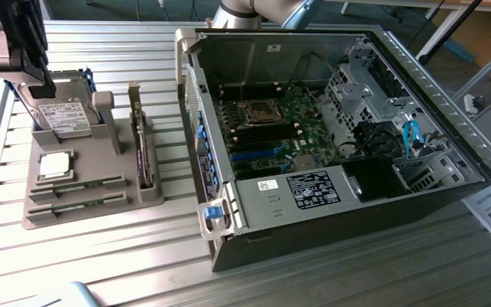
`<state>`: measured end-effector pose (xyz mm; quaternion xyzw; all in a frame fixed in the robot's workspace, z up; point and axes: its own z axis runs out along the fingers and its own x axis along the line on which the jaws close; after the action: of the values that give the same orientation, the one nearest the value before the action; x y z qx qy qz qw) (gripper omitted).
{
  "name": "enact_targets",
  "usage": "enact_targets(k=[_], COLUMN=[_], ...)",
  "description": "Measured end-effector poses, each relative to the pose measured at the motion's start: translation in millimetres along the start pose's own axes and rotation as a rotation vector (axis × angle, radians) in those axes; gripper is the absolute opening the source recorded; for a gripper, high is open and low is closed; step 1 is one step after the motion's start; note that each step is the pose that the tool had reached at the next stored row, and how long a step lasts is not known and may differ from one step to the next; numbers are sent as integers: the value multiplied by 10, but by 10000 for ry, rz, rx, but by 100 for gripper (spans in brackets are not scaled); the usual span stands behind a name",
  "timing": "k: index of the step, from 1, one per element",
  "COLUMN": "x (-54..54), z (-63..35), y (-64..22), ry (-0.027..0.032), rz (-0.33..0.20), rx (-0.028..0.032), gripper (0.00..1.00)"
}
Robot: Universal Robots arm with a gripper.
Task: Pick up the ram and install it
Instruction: 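Pick up the ram and move it above insertion slot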
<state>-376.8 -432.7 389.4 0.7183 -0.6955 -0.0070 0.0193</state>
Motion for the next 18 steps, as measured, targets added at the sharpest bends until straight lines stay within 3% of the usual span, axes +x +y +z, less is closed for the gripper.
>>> enact_targets(k=[8,18], x=[22,56], z=[30,77], y=[-1,-1], ry=[43,141], rz=[-34,-84], rx=[0,-3], gripper=[10,10])
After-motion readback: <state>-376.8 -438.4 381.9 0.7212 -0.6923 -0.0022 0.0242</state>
